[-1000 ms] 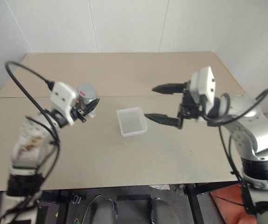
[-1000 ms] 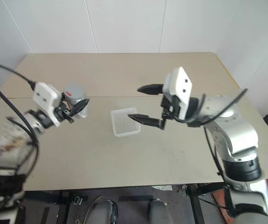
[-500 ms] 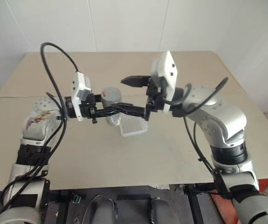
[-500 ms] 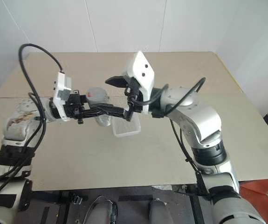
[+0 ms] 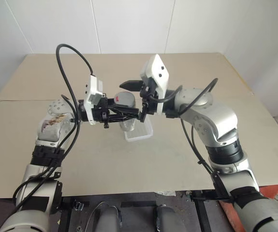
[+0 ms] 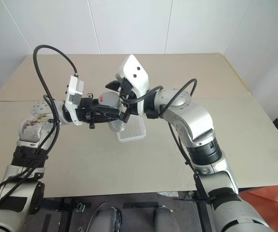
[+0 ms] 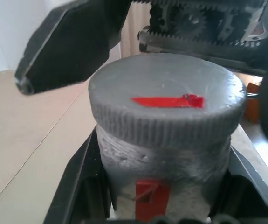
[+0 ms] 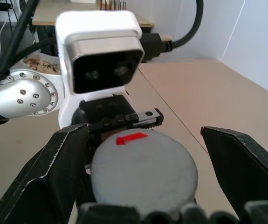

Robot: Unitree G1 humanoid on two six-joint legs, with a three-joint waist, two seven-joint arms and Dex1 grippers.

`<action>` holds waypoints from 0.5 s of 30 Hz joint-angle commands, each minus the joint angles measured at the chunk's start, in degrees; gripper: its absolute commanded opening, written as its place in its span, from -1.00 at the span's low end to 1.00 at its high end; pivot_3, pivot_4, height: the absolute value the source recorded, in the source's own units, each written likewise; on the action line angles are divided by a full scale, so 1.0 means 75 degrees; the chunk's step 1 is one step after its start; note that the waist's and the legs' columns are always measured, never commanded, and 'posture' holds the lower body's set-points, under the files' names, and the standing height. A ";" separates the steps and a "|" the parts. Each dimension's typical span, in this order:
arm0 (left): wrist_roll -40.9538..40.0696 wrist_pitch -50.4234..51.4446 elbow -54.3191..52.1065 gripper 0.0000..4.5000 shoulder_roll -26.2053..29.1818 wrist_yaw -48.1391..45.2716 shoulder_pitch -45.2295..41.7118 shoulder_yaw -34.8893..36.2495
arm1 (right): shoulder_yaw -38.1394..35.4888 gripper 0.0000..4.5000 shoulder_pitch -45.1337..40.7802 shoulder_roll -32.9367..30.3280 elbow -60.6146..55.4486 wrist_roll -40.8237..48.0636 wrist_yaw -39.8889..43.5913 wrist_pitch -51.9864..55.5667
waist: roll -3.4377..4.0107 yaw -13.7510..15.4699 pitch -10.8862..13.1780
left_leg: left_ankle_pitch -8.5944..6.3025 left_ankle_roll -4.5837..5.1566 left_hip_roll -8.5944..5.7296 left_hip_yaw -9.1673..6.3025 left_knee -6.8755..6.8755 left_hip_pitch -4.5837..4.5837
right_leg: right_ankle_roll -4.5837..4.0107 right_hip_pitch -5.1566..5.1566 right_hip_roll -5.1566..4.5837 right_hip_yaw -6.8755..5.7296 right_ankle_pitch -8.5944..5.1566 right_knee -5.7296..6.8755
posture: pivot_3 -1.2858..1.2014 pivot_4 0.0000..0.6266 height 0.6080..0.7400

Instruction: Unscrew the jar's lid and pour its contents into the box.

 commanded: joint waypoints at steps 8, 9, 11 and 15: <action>-0.0024 -0.0228 -0.0092 -0.09 0.0033 -0.0235 -0.0122 0.0100 | -0.0460 1.00 -0.0169 0.0092 -0.0103 0.0342 0.0463 -0.0174 | 0.0000 0.0001 0.0000 | 0.0000 0.0000 0.0000 -0.0001 0.0000 0.0000 | 0.0000 0.0000 0.0000 0.0000 0.0000 0.0000 | 0.03 -0.52 1.00; -0.0031 -0.0234 -0.0094 -0.09 0.0034 -0.0253 -0.0115 0.0106 | -0.0490 1.00 -0.0158 0.0083 -0.0099 0.0375 0.0522 -0.0192 | 0.0000 0.0001 0.0000 | 0.0000 0.0000 0.0000 -0.0001 0.0000 0.0000 | 0.0000 0.0000 0.0000 -0.0001 0.0000 0.0000 | 0.03 -0.52 1.00; -0.0031 -0.0283 -0.0094 -0.09 0.0031 -0.0287 -0.0090 0.0114 | -0.0541 1.00 -0.0127 0.0036 -0.0090 0.0488 0.0738 -0.0231 | 0.0000 0.0001 0.0000 | 0.0000 0.0000 0.0000 -0.0001 0.0000 0.0000 | 0.0000 0.0000 0.0000 0.0000 0.0000 0.0000 | 0.03 -0.52 1.00; -0.0076 -0.0343 -0.0114 -0.09 0.0012 -0.0350 -0.0067 0.0139 | -0.0591 1.00 -0.0113 -0.0001 0.0012 0.0556 0.1010 -0.0280 | 0.0000 -0.0001 0.0000 | 0.0000 0.0000 0.0000 -0.0001 0.0000 0.0000 | 0.0000 0.0000 0.0001 -0.0001 0.0000 -0.0001 | 0.03 -0.52 1.00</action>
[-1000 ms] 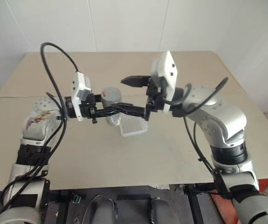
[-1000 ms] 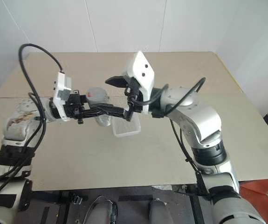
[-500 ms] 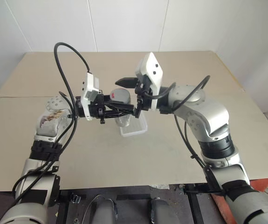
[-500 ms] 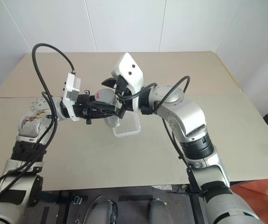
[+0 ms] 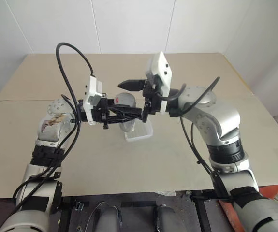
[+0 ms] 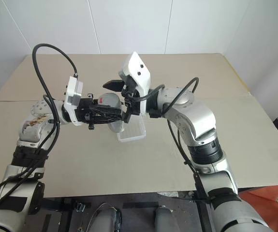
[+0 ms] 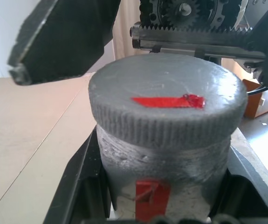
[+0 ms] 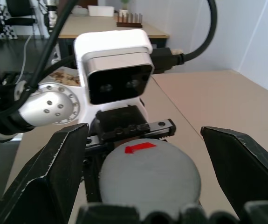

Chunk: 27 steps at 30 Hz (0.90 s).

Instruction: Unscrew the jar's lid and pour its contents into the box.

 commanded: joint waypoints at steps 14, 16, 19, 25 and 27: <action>-0.0125 -0.0295 -0.0274 -0.09 0.0043 -0.0077 0.0063 0.0206 | -0.0297 1.00 -0.0264 -0.0006 0.0467 0.0048 0.0450 -0.0406 | 0.0000 -0.0001 0.0000 | 0.0000 0.0000 0.0000 0.0000 0.0000 0.0000 | 0.0000 0.0000 0.0000 0.0000 0.0000 0.0000 | 0.03 -0.52 1.00; -0.0124 -0.0307 -0.0273 -0.09 0.0056 -0.0092 0.0083 0.0208 | -0.0308 1.00 -0.0269 0.0003 0.0471 0.0041 0.0445 -0.0441 | 0.0000 0.0003 0.0000 | 0.0000 0.0000 0.0000 0.0000 0.0000 -0.0001 | 0.0000 -0.0001 0.0000 0.0000 0.0000 0.0000 | 0.03 -0.52 1.00; -0.0141 -0.0284 -0.0301 -0.09 0.0060 -0.0105 0.0106 0.0203 | -0.0327 0.76 -0.0261 0.0019 0.0475 0.0043 0.0441 -0.0503 | 0.0000 0.0004 0.0000 | 0.0000 0.0000 0.0000 0.0000 0.0000 -0.0001 | 0.0000 0.0000 0.0000 0.0000 0.0000 -0.0001 | 0.03 -0.52 1.00; -0.0130 -0.0315 -0.0274 -0.09 0.0046 -0.0131 0.0049 0.0187 | -0.0312 0.22 -0.0216 0.0031 0.0536 0.0011 0.0507 -0.0550 | 0.0000 0.0003 0.0000 | 0.0000 0.0000 0.0000 0.0000 0.0000 -0.0001 | 0.0000 -0.0001 0.0000 0.0000 0.0000 0.0000 | 0.03 -0.52 1.00; -0.0125 -0.0325 -0.0273 -0.09 0.0055 -0.0140 0.0027 0.0187 | -0.0308 0.22 -0.0217 0.0035 0.0559 0.0003 0.0529 -0.0582 | 0.0000 0.0004 0.0000 | 0.0000 0.0000 0.0000 0.0000 0.0000 -0.0001 | 0.0000 0.0000 -0.0001 0.0000 0.0000 -0.0001 | 0.03 -0.52 1.00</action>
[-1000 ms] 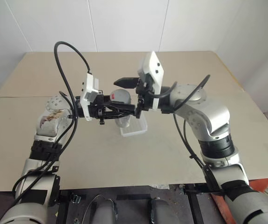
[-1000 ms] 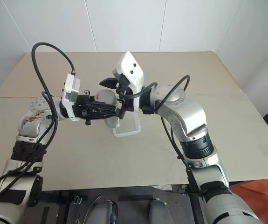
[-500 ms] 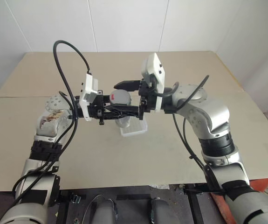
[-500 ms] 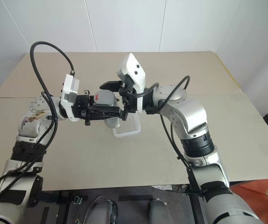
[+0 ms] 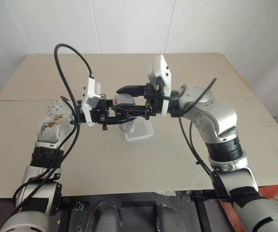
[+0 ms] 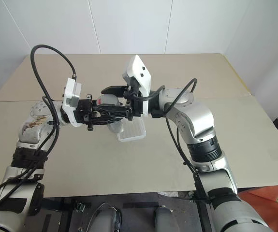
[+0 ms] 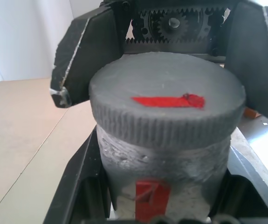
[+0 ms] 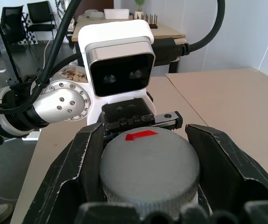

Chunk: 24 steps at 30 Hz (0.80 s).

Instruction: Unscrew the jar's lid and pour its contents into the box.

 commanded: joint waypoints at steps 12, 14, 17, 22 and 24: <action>-0.0995 0.0301 -0.0571 -0.09 0.0149 -0.1467 -0.0082 0.0168 | -0.0136 0.22 -0.0563 -0.0169 0.1636 0.1065 0.4573 -0.1996 | 0.0002 -0.0002 0.0001 | 0.0000 0.0000 0.0001 0.0001 0.0000 -0.0002 | 0.0000 0.0001 0.0002 -0.0001 0.0000 -0.0009 | 0.03 -0.52 1.00; -0.1195 0.0456 -0.0687 -0.09 0.0154 -0.1781 -0.0130 0.0126 | 0.0158 0.22 -0.0820 -0.0282 0.2138 0.1545 0.5317 -0.2365 | 0.0003 -0.0012 0.0002 | 0.0000 0.0000 0.0003 0.0001 0.0000 0.0002 | 0.0000 0.0003 0.0005 0.0000 0.0000 -0.0010 | 0.03 -0.52 1.00; -0.1246 0.0558 -0.0882 -0.09 0.0143 -0.1993 -0.0195 -0.0021 | 0.0693 0.22 -0.1423 -0.0269 0.3104 0.1981 0.5419 -0.2701 | 0.0004 -0.0040 0.0003 | 0.0000 0.0000 0.0008 0.0001 0.0000 0.0008 | 0.0000 0.0003 0.0010 0.0001 0.0000 -0.0010 | 0.03 -0.52 1.00; -0.1083 0.0498 -0.1092 -0.09 0.0187 -0.1771 -0.0044 -0.0034 | 0.1368 0.37 -0.1807 -0.0270 0.3893 0.1951 0.5419 -0.3434 | 0.0005 -0.0040 0.0003 | 0.0000 0.0000 0.0020 0.0000 0.0001 0.0008 | -0.0001 0.0002 0.0022 0.0001 0.0001 0.0001 | 0.03 -0.52 1.00; -0.0984 0.0450 -0.1116 -0.09 0.0280 -0.1589 0.0099 0.0043 | 0.1125 0.59 -0.1771 -0.0237 0.4076 0.1807 0.5419 -0.3496 | 0.0005 -0.0030 0.0003 | 0.0000 0.0000 0.0021 0.0001 0.0001 0.0008 | -0.0001 0.0002 0.0021 0.0002 0.0001 0.0002 | 0.03 -0.52 1.00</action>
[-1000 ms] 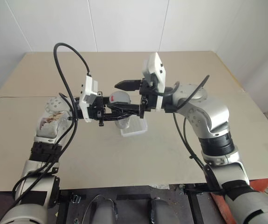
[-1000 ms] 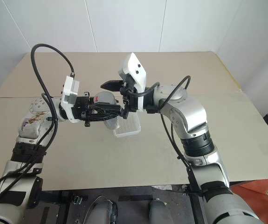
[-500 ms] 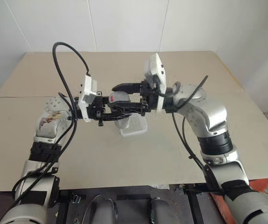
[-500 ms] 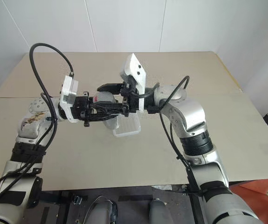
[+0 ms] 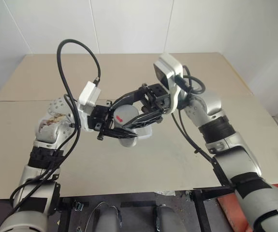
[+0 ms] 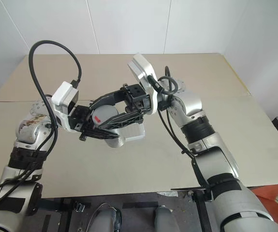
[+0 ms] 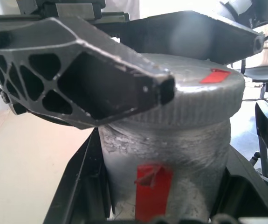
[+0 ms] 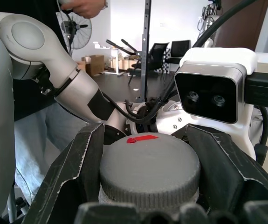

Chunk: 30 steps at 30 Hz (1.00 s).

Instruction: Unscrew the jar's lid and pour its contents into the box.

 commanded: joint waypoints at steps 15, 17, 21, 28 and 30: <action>0.0278 -0.0161 0.0291 -0.09 0.0290 0.1610 0.0435 0.0914 | -0.1803 0.99 0.1952 -0.0684 -0.3739 -0.1236 -0.3578 0.1059 | 0.0000 0.0028 0.0001 | 0.0000 0.0000 0.0001 -0.0001 0.0001 -0.0012 | 0.0000 -0.0012 0.0000 -0.0002 0.0000 0.0003 | 0.03 -0.52 1.00; 0.0273 -0.0146 0.0331 -0.09 0.0184 0.1732 0.0357 0.0887 | -0.1591 0.99 0.1954 -0.0480 -0.4139 -0.1562 -0.4390 0.1442 | 0.0000 0.0012 0.0000 | 0.0000 0.0000 0.0004 -0.0001 0.0001 -0.0010 | 0.0000 -0.0013 0.0004 0.0000 0.0000 0.0001 | 0.03 -0.52 1.00; 0.0225 -0.0043 0.0352 -0.09 -0.0014 0.1944 0.0239 0.0848 | -0.1414 0.99 0.1887 -0.0027 -0.4586 -0.1733 -0.5291 0.2041 | 0.0001 0.0031 0.0000 | 0.0000 0.0000 0.0003 -0.0001 0.0001 -0.0007 | 0.0000 -0.0012 0.0005 0.0001 0.0000 0.0000 | 0.03 -0.52 1.00; 0.0207 -0.0041 0.0282 -0.09 -0.0062 0.1981 0.0245 0.0846 | -0.1094 0.99 0.1722 0.0416 -0.4605 -0.2068 -0.5700 0.2241 | 0.0000 0.0056 0.0001 | 0.0000 0.0000 0.0001 -0.0001 0.0001 -0.0016 | -0.0001 -0.0011 0.0001 -0.0002 0.0001 0.0001 | 0.03 -0.52 1.00; 0.0172 -0.0010 0.0250 -0.09 -0.0033 0.1946 0.0246 0.0856 | -0.1059 0.99 0.1619 0.0559 -0.4403 -0.2177 -0.5757 0.2225 | 0.0001 0.0052 0.0000 | 0.0000 0.0000 0.0001 -0.0002 0.0002 -0.0015 | -0.0001 -0.0011 0.0002 -0.0001 0.0001 0.0000 | 0.03 -0.52 1.00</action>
